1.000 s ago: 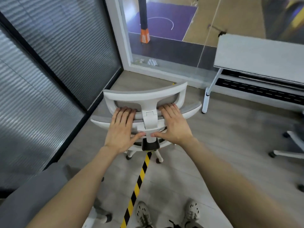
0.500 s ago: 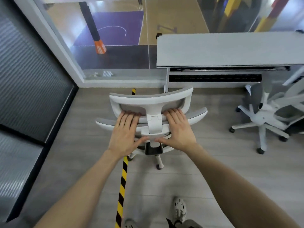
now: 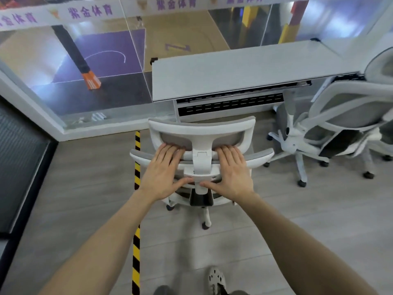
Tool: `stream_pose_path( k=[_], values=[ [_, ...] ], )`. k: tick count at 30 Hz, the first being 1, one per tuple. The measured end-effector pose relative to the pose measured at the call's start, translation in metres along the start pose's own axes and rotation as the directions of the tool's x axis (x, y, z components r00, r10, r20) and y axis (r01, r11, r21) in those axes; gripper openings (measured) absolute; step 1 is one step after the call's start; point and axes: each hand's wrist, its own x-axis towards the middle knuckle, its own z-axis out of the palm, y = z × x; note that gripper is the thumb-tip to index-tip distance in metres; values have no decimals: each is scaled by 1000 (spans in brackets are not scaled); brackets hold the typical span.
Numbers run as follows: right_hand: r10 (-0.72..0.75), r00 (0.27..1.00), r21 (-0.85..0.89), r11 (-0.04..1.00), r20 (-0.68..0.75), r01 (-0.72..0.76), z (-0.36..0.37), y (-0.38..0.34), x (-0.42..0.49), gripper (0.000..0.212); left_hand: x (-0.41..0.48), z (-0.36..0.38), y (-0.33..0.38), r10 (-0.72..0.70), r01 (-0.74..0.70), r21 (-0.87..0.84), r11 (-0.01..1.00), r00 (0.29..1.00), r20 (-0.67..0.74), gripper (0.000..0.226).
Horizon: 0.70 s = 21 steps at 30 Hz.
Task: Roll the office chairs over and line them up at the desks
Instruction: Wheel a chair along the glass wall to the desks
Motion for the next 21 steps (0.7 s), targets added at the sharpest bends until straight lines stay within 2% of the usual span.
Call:
stream_pose_path(
  k=[11,16,21],
  values=[
    [195,975,3,981,-109,-195,7,55,27,119,112,31,-4,198,-196,-64,979,980,22,104],
    [331,942,-95,938,-54,-335,7,66,62,123,179,44,-22,328,-324,-122,938,945,11,103],
    [466,883,-94,878,-62,-470,16,73,102,125,247,55,-43,435,-428,-132,894,900,31,103]
  ],
)
